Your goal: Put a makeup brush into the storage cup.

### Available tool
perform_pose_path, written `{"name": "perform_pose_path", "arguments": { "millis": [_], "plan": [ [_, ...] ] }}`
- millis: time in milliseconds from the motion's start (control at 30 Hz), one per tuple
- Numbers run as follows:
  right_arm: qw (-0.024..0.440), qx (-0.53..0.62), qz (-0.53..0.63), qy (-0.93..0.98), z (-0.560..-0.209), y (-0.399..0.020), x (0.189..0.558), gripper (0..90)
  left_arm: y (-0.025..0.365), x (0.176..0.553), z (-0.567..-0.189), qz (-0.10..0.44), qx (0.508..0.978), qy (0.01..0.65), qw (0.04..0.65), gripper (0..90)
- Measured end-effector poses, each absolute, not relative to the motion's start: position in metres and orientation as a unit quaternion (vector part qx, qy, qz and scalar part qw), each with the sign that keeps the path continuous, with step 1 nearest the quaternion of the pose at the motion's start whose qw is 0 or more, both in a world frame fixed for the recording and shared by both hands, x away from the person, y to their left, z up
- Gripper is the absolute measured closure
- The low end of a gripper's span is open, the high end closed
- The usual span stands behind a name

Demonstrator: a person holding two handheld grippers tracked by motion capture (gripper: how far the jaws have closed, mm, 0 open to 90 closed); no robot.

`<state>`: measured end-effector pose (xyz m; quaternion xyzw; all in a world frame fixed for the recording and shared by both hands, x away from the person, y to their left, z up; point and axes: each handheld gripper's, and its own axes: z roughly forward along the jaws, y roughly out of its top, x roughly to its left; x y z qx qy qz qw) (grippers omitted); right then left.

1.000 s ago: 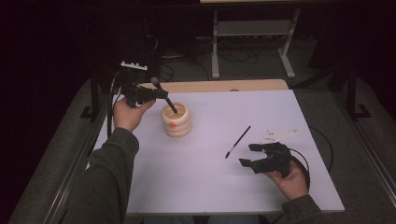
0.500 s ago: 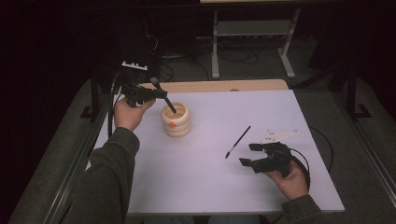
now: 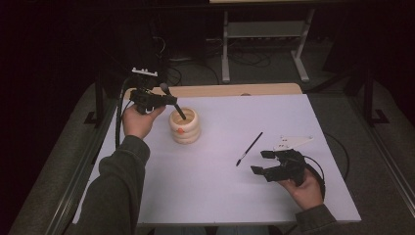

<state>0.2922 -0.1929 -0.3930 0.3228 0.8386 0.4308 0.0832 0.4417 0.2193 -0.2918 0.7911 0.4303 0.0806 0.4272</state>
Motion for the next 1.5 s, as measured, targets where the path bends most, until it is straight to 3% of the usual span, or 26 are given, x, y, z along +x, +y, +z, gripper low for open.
{"name": "perform_pose_path", "arguments": {
  "millis": [1500],
  "plan": [
    [0.078, 0.32, 0.424, 0.844, -0.395, -0.189, 0.292, 30.1, 0.221, 0.436, -0.345, 0.082, 0.796, 0.447, 0.4, 75.8]
  ]
}}
